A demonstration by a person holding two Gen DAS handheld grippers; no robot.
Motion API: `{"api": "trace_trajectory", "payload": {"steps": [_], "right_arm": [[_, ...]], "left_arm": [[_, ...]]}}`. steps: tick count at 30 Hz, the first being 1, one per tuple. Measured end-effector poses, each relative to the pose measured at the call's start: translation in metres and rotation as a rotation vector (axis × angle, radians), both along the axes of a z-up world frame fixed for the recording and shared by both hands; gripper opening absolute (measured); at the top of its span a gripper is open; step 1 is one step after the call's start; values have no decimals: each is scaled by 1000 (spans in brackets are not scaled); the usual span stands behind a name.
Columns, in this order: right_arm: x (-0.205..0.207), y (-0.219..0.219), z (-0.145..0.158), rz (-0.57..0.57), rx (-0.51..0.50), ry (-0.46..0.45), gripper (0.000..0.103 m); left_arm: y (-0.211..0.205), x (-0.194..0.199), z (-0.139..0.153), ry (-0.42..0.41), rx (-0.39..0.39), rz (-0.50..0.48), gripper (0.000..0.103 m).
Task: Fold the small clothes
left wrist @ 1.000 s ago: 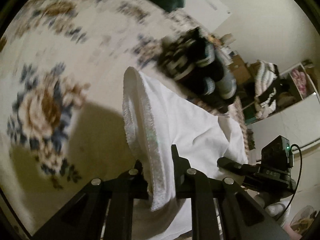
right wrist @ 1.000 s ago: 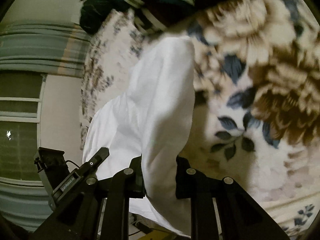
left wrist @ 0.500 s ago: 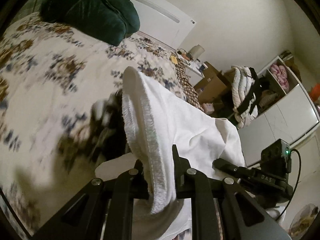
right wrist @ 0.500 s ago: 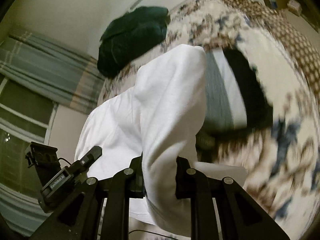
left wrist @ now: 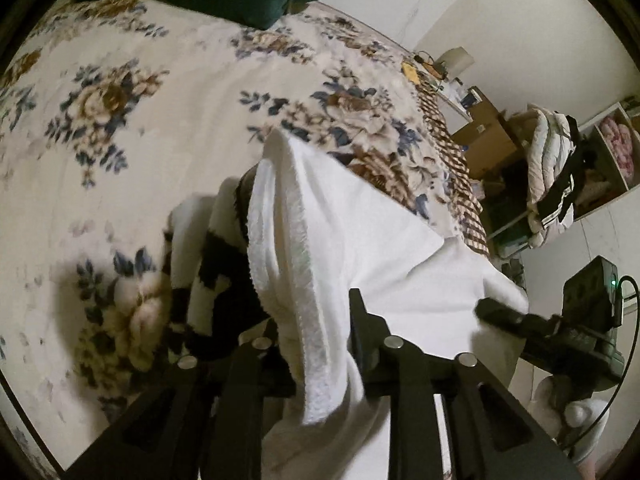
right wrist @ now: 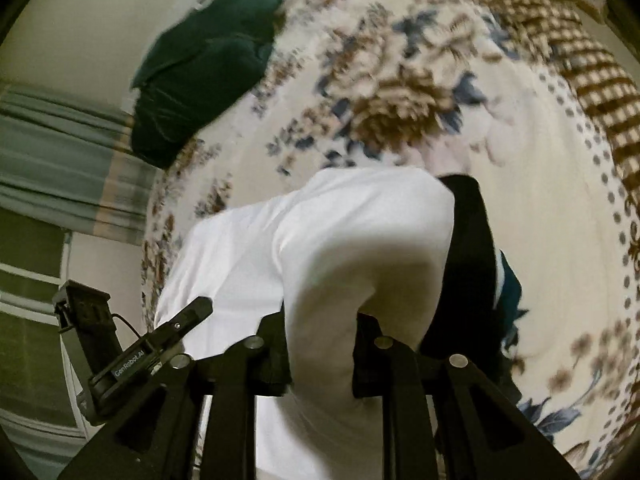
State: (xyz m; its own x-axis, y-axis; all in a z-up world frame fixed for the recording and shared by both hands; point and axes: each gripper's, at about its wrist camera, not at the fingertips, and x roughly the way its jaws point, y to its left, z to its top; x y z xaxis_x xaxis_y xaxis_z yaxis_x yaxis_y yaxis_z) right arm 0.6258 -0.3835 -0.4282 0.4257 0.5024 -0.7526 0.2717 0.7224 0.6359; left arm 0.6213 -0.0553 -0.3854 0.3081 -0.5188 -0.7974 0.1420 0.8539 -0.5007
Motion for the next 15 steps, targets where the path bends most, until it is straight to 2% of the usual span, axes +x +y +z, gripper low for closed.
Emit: {"api": "trace_trajectory", "payload": {"steps": [2, 3, 6, 12, 15], "right_arm": [[-10, -5, -2, -24, 20, -2, 44], [-16, -6, -1, -33, 17, 0, 48], [-45, -9, 0, -62, 15, 1, 51], [-88, -1, -11, -88, 36, 8, 51], [-106, -6, -21, -154, 75, 38, 51]], "left_arm": [[6, -8, 2, 16, -16, 18, 28], [12, -14, 4, 25, -27, 27, 32], [25, -25, 10, 24, -21, 69, 57], [34, -37, 5, 34, -35, 97, 57], [33, -40, 1, 33, -24, 100, 57]]}}
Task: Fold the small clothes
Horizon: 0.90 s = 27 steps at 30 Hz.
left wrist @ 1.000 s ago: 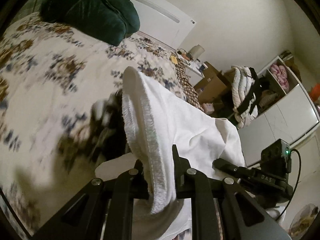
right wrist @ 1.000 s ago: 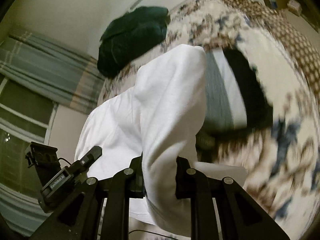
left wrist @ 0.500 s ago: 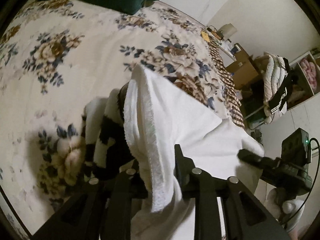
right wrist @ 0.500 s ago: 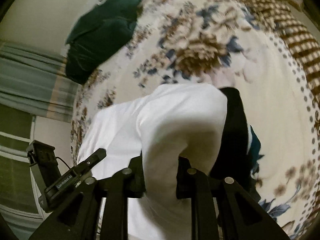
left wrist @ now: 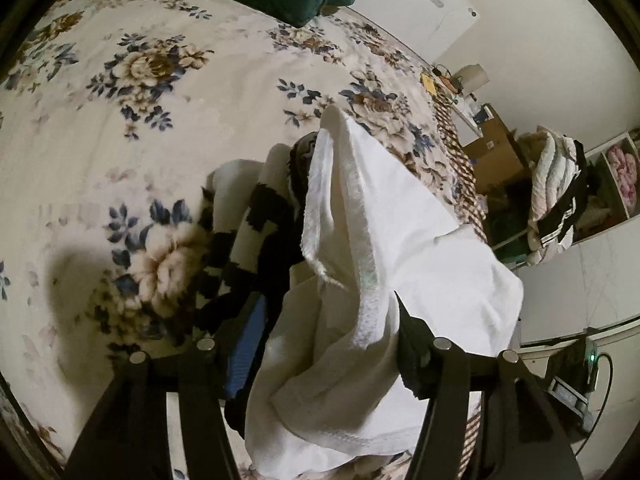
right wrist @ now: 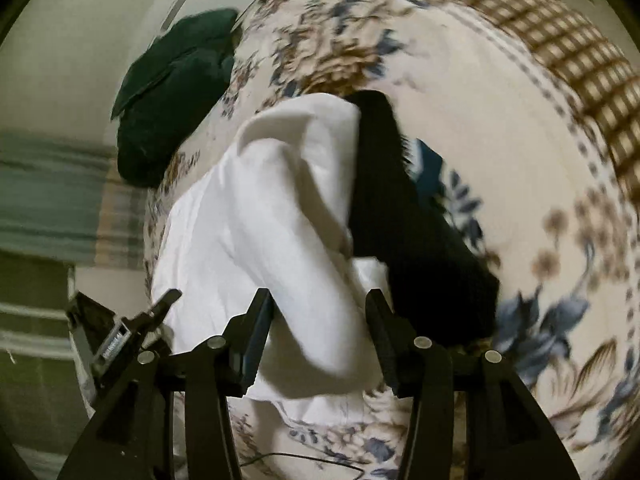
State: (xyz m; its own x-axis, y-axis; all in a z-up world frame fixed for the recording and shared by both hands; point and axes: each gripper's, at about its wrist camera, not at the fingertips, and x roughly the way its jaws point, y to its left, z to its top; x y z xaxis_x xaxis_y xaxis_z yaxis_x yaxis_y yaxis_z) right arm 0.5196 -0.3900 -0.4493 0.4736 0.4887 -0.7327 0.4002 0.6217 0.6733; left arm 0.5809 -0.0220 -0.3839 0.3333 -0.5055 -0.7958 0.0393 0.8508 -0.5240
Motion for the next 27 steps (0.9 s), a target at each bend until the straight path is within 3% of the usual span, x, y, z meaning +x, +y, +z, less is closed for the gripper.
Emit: {"api": "trace_trajectory", "payload": {"steps": [4, 10, 11, 12, 16, 18, 20, 21, 22, 23, 24, 27], "right_arm": [[-25, -12, -22, -107, 182, 4, 63], [-13, -7, -35, -104, 208, 45, 66], [-12, -3, -30, -96, 190, 38, 49], [-12, -2, -25, -104, 161, 30, 40], [-9, 10, 5, -62, -39, 53, 38], [-15, 10, 12, -82, -72, 49, 38], [-22, 8, 11, -104, -21, 42, 38], [-24, 8, 9, -106, 3, 44, 38], [-24, 10, 7, -102, 24, 42, 34], [-25, 12, 5, -102, 37, 29, 19], [-24, 14, 3, -97, 39, 28, 12], [-27, 18, 10, -108, 12, 2, 7]], "left_arm": [[-1, -1, -1, 2, -1, 3, 57], [-5, -6, 0, 9, 6, 4, 57], [-6, -7, 1, 8, 9, 6, 57], [-7, -9, 3, 5, 15, 6, 57], [-8, -21, 13, -17, 53, 25, 56], [-9, -27, 18, -42, 45, 20, 55], [-14, -32, 19, -59, 47, 7, 43], [-17, -33, 18, -63, 50, -2, 26], [-20, -34, 17, -69, 67, -4, 16], [-21, -36, 17, -83, 75, 1, 14], [-20, -38, 20, -104, 75, 12, 8], [-16, -47, 42, -180, 71, 27, 2]]}}
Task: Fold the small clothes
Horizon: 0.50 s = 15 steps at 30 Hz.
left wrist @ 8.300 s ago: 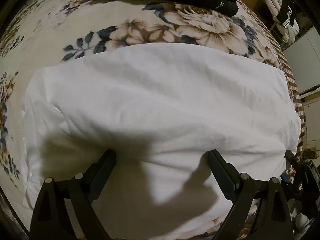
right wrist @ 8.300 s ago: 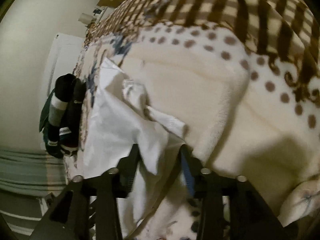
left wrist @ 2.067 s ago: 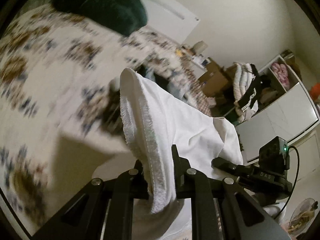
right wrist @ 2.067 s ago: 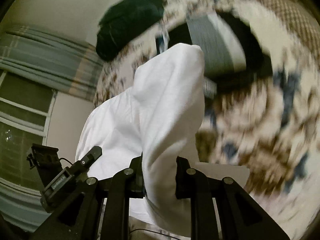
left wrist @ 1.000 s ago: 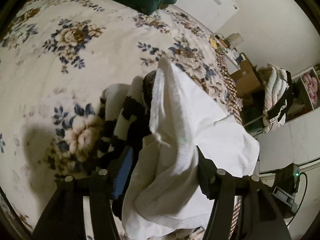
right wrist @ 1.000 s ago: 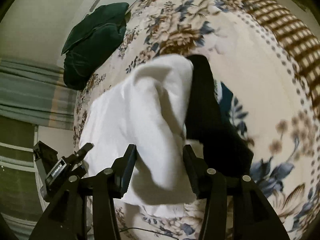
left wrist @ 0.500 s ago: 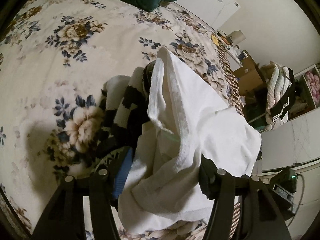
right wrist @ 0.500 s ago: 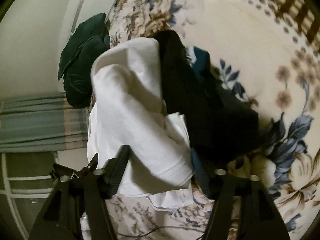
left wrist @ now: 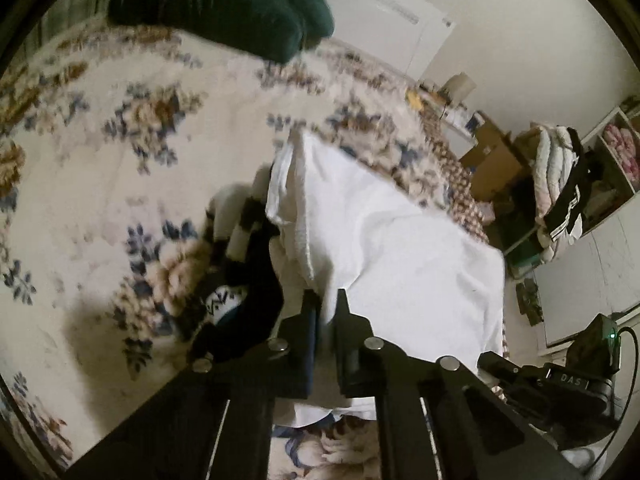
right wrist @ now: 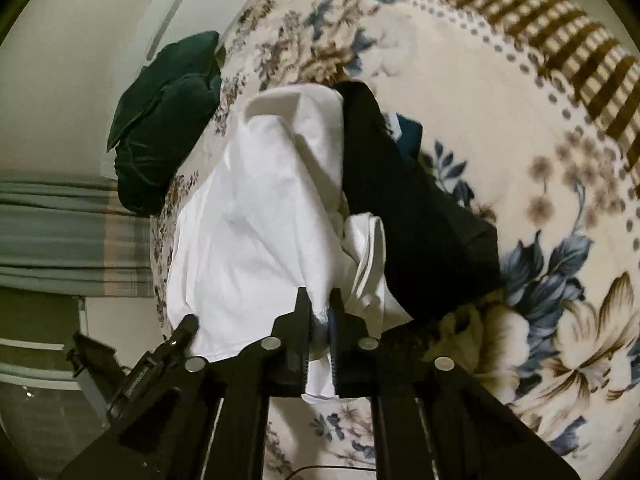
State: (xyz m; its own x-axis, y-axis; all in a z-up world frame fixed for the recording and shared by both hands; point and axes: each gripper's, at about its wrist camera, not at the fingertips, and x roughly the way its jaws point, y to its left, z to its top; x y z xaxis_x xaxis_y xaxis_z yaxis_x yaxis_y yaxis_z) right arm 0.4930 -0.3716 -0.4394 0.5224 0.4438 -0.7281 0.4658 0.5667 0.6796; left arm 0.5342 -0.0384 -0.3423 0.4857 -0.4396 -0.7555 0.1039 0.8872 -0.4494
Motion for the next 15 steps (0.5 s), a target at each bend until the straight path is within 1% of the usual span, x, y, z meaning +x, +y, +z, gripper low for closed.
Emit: {"api": "trace_trajectory", "payload": {"steps": [2, 4, 7, 9, 11, 12, 13, 15], "right_arm": [[-4, 4, 17, 11, -36, -44, 7], [-8, 7, 31, 22, -46, -73, 7], [-20, 13, 47, 43, -45, -101, 7], [-28, 17, 46, 51, -41, -92, 7], [-36, 20, 38, 61, -51, -68, 7], [-38, 20, 31, 60, -56, -52, 7], [-42, 19, 18, 55, -52, -20, 7], [-44, 17, 0, 44, -42, 16, 7]], "left_arm": [[7, -7, 17, -37, -27, 10, 2], [12, -13, 29, -58, -48, 16, 2], [20, -23, 31, -41, -65, 27, 2], [21, -28, 21, -16, -58, 25, 2], [19, -33, 3, 31, -46, 17, 2], [16, -35, -9, 53, -26, 10, 2], [13, -37, -18, 66, -7, 3, 2], [10, -39, -34, 92, 9, -4, 2]]}}
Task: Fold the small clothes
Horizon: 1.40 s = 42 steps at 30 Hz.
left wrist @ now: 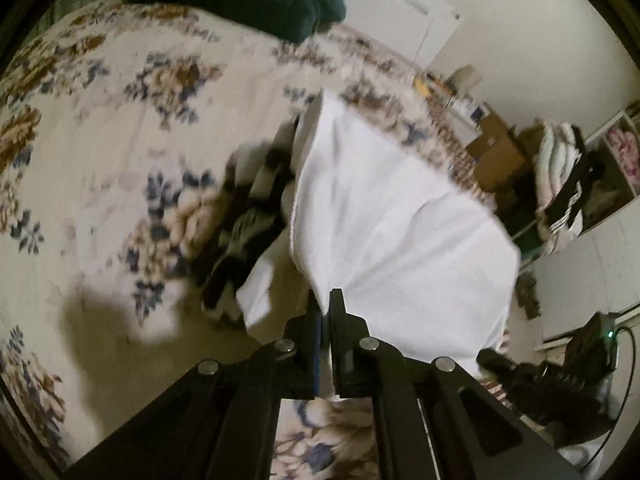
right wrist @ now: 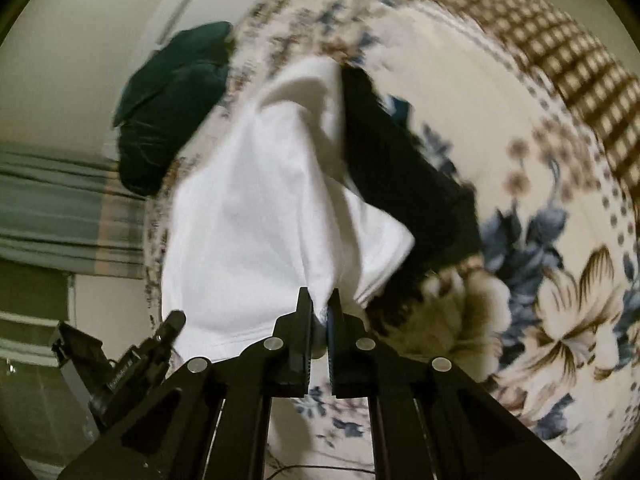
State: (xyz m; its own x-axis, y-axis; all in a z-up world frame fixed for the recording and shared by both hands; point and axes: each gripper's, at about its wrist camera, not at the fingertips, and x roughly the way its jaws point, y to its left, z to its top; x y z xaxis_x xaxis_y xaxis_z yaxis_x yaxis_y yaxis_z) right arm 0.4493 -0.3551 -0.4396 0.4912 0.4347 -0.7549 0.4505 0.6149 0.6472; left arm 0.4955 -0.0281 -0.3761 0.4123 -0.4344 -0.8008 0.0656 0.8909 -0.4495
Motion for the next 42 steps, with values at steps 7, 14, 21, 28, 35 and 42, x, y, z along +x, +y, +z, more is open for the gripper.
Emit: {"api": "trace_trajectory", "payload": {"steps": [7, 14, 21, 28, 35, 42], "right_arm": [[13, 5, -34, 30, -66, 76, 9], [12, 25, 8, 85, -424, 93, 93], [-6, 48, 72, 104, -740, 50, 102], [-47, 72, 162, 85, -834, -18, 102], [-125, 105, 264, 75, -860, -86, 102], [-213, 142, 364, 56, -877, -179, 102]], "left_arm": [[-11, 5, -14, 30, 71, -24, 7], [-18, -17, 28, -89, 304, -5, 98], [-20, -44, 72, -122, 403, -39, 98], [-15, -86, 142, -165, 448, -58, 98], [-3, -148, 230, -227, 439, -65, 98], [8, -211, 310, -314, 413, -74, 98]]}}
